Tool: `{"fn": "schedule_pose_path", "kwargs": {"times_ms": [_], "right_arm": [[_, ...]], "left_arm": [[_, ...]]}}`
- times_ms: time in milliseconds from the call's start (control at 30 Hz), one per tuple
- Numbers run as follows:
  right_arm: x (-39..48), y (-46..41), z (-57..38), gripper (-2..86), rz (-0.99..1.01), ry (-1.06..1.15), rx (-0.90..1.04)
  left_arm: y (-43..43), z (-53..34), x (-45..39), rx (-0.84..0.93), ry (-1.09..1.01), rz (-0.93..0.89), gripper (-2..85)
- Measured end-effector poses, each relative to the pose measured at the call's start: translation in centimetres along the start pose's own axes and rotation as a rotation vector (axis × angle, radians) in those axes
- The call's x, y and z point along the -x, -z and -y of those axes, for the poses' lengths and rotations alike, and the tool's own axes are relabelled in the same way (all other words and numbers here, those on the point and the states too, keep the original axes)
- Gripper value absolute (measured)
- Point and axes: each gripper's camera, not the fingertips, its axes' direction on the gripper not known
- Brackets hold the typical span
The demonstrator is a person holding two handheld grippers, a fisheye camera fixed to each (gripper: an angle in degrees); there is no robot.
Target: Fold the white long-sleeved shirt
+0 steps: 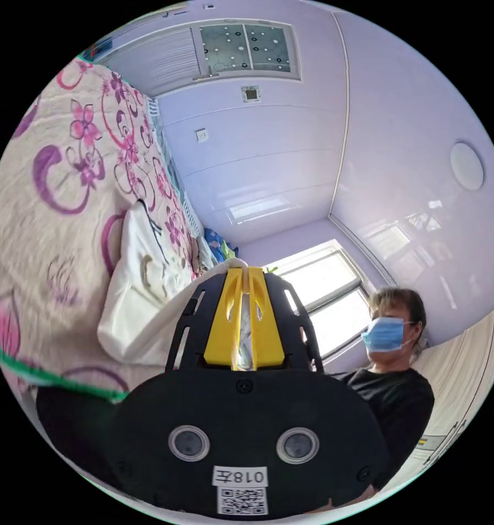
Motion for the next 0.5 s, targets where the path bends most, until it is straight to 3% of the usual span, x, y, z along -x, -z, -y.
{"fn": "schedule_pose_path", "kwargs": {"times_ms": [167,333,500], "right_arm": [[-5.9,-4.7,11.9,1.9,-0.110,-0.075,-0.110],[-13.7,-7.5,15.5,2.2,-0.196,-0.319,-0.200],[-14.8,-8.0,17.2,3.3,-0.169,-0.315,-0.234]], "left_arm": [[-8.5,9.7,6.0,-0.065,0.107,0.075,-0.8],[-13.7,12.8,11.5,-0.082,0.258,0.187,-0.7],[-16.0,15.9,11.6,-0.094,0.224,0.213,0.6]]}}
